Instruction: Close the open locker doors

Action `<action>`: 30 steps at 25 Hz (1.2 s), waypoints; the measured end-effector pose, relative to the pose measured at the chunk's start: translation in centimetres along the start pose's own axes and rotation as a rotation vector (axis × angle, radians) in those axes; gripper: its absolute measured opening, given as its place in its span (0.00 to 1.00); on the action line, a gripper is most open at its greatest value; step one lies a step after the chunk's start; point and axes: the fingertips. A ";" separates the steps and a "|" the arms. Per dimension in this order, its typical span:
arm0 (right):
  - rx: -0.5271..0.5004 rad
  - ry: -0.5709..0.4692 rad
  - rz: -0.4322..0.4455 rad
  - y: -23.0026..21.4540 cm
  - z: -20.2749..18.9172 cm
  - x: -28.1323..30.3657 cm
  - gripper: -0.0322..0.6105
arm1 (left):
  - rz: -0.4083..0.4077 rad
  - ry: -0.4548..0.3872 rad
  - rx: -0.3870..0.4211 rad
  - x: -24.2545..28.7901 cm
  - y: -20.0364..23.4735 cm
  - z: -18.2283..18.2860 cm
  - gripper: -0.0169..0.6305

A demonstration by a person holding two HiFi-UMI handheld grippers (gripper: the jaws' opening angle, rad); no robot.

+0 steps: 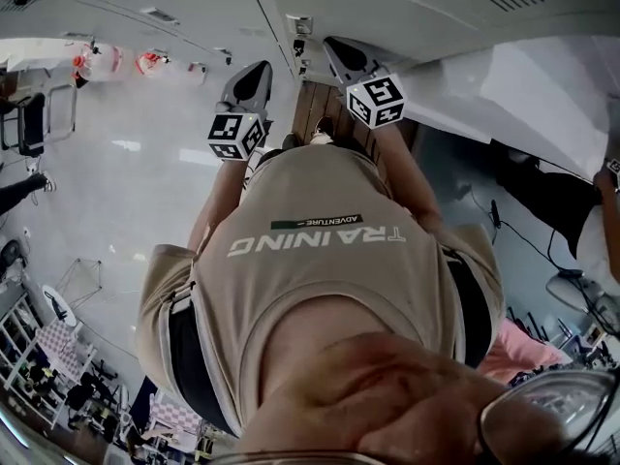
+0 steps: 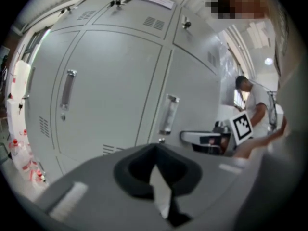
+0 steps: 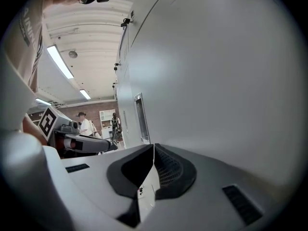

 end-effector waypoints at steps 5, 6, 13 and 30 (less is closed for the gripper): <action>-0.078 0.051 0.015 -0.1 -0.3 0.1 0.08 | 0.023 -0.008 -0.037 0.5 -0.8 0.4 0.03; -0.079 0.050 0.019 -0.1 -0.3 0.2 0.08 | 0.028 -0.009 -0.035 0.6 -0.8 0.4 0.03; -0.070 0.055 -0.007 -0.4 -0.6 0.7 0.08 | 0.036 -0.026 -0.050 0.9 -0.9 0.8 0.03; -0.051 0.073 -0.183 3.4 -0.9 -0.7 0.08 | -0.112 -0.042 0.007 -1.4 2.2 0.3 0.03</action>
Point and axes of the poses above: the fingertips, and each gripper's own axes: x forward along the fingers, y to its left, z out of its top, and after that the axes turned 9 degrees about z, right-handed
